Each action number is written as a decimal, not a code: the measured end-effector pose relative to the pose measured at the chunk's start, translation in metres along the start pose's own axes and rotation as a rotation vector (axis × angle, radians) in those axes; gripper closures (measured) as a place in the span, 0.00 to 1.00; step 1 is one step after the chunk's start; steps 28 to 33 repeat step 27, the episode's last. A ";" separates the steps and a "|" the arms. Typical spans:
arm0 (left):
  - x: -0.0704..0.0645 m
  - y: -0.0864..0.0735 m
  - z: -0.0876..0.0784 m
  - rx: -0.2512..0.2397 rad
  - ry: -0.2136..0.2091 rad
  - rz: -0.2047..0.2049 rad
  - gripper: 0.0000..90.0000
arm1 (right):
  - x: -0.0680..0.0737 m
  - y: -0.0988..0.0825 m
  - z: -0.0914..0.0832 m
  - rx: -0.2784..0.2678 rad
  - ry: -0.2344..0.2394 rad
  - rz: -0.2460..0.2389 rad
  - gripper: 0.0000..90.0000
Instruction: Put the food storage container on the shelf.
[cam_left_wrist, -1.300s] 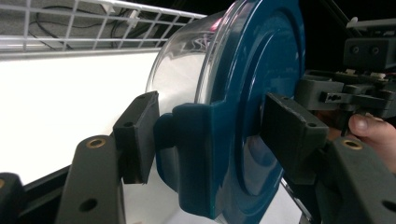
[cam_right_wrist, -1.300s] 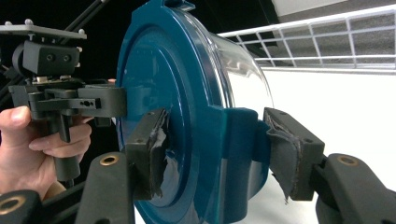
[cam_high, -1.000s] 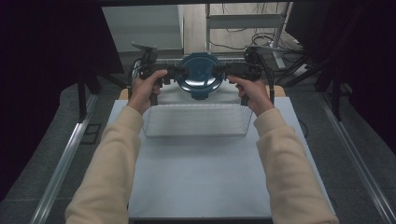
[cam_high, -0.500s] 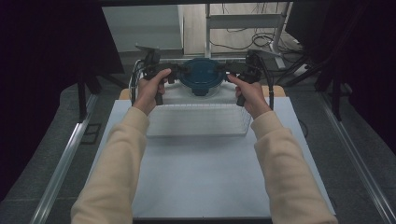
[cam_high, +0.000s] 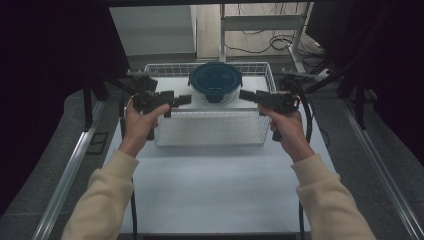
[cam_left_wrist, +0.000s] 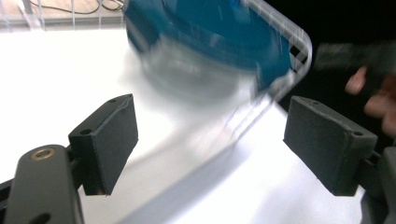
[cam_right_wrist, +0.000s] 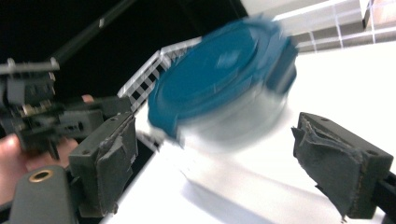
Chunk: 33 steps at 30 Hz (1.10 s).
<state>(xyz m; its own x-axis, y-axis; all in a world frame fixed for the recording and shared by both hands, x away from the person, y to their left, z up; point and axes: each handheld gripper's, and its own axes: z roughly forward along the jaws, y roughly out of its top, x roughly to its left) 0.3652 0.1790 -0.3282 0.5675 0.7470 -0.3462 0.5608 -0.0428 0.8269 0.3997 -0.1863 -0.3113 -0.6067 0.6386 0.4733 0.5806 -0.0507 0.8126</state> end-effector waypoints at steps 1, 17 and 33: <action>-0.003 -0.012 -0.004 0.002 -0.003 0.008 0.20 | 0.002 -0.009 -0.006 0.006 -0.001 -0.040 0.15; -0.009 -0.164 -0.013 0.125 -0.005 0.013 0.23 | -0.016 -0.147 -0.057 0.119 -0.088 -0.217 0.20; -0.010 -0.180 -0.012 0.153 0.044 0.020 0.25 | -0.026 -0.173 -0.054 0.139 -0.115 -0.223 0.21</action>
